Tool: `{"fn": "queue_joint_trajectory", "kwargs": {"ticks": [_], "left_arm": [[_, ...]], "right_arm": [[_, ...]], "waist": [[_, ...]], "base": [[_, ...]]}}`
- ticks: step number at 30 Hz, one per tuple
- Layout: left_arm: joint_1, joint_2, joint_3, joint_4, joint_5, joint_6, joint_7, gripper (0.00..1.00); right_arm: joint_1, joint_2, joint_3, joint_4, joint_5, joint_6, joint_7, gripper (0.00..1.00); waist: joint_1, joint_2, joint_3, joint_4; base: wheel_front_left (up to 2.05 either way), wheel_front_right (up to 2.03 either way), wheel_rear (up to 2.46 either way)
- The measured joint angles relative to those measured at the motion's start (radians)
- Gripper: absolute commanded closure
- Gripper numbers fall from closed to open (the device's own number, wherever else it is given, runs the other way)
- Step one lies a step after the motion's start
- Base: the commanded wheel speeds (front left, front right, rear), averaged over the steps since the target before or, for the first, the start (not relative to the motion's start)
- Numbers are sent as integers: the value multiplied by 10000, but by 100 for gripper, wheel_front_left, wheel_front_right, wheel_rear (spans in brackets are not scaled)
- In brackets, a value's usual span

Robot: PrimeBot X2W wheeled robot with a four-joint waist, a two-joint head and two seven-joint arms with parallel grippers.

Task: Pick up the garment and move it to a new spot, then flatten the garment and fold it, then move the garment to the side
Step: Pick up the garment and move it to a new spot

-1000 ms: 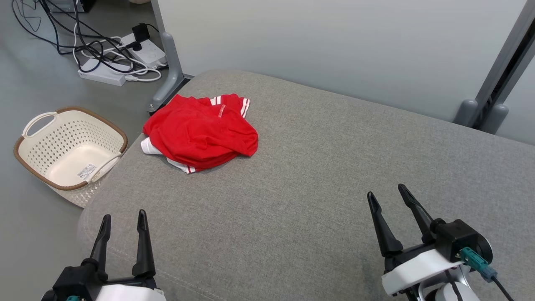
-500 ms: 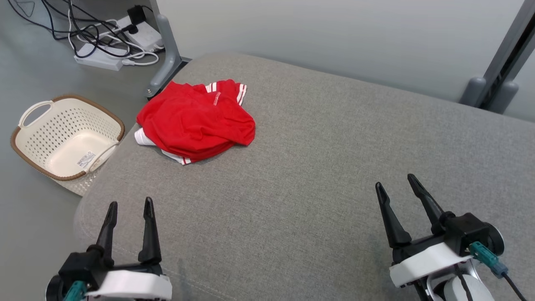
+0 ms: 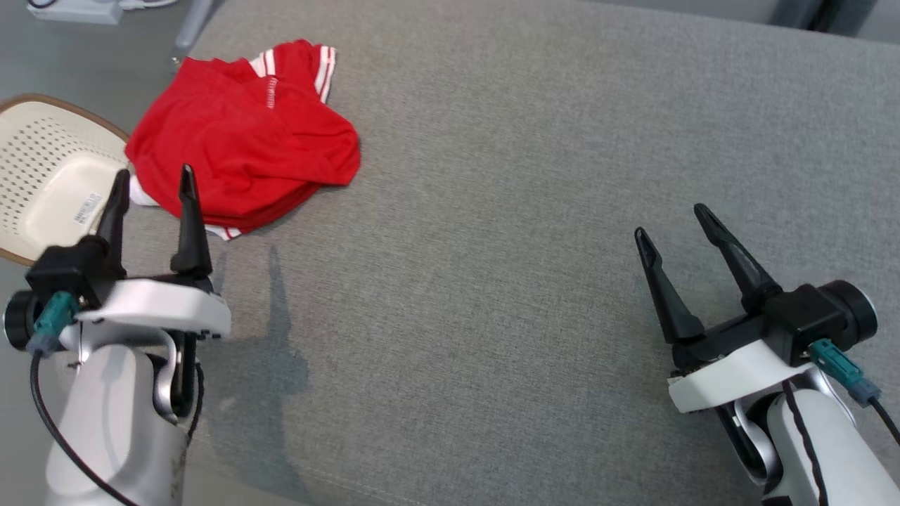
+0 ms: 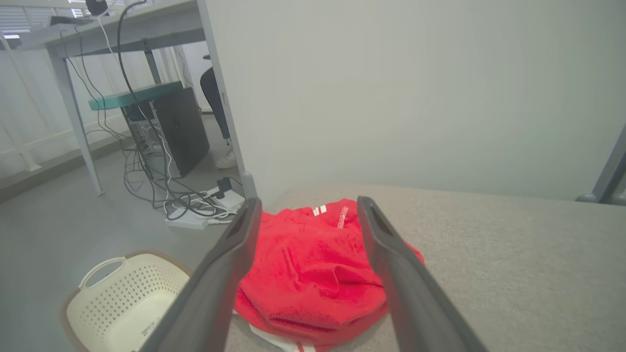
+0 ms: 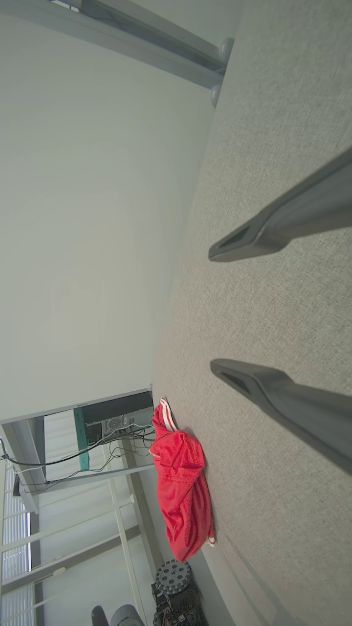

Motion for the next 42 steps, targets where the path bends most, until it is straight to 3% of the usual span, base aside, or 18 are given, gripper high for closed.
{"fn": "queue_joint_trajectory", "kwargs": {"ticks": [4,11,21,22,23,35,42], "left_arm": [[-1527,502,98,1822,-159,-389,326,0],[-3563,1371,-176,4510,8,-686,1438,0],[-5308,1812,-648,6976,215,-855,2849,0],[-5387,1843,-667,7093,217,-853,2847,69],[-5461,1870,-675,7196,215,-849,2824,100],[-5667,2109,-558,7398,19,-545,1037,100],[-5705,2236,-410,5939,-104,-539,98,100]], "right_arm": [[-208,-105,-52,-224,-23,0,65,0],[-303,-13,-38,-345,-178,0,100,0],[-401,320,268,-410,-385,0,-82,0],[-407,339,270,-408,-385,0,-94,0],[-418,345,274,-401,-385,0,-96,0],[-426,454,255,155,-278,0,-211,0],[-307,627,184,514,-71,0,-297,0]], "waist": [[0,0,631,-388],[0,-1,1373,-1063],[0,0,2018,-1733],[0,0,2033,-1765],[-1,0,2044,-1791],[0,0,1298,-1779],[0,0,315,-1781]], "base": [[0,0,0],[0,0,0],[0,0,0],[0,0,0],[0,0,0],[0,0,0],[0,0,0]]}}
